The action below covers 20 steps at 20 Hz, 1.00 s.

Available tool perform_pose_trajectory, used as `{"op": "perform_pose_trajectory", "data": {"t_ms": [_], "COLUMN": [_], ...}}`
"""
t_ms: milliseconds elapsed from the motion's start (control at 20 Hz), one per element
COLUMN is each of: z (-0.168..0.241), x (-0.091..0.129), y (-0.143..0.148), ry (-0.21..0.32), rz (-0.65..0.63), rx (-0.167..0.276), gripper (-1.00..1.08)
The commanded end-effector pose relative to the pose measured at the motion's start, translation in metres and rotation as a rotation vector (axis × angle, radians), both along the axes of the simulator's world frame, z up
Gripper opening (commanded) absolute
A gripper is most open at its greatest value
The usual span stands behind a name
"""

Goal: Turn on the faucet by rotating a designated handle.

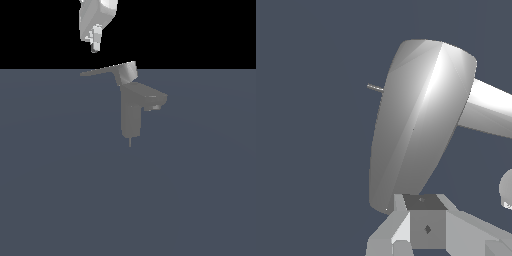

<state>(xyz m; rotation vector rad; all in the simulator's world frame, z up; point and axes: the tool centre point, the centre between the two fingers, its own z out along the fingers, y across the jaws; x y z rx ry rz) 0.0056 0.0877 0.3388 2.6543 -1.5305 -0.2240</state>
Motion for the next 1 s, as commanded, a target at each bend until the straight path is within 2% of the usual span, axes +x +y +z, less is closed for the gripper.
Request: {"op": "perform_pose_trajectory", "data": {"t_ms": [0, 500, 950], "z": [-0.014, -0.060, -0.076], "x": [0.010, 0.038, 0.045], "y": [0.008, 0.032, 0.040], "ry": [0.007, 0.022, 0.025], "rz": [-0.055, -0.215, -0.267], "rx": [-0.020, -0.086, -0.109], "gripper": [-1.00, -1.00, -1.00]}}
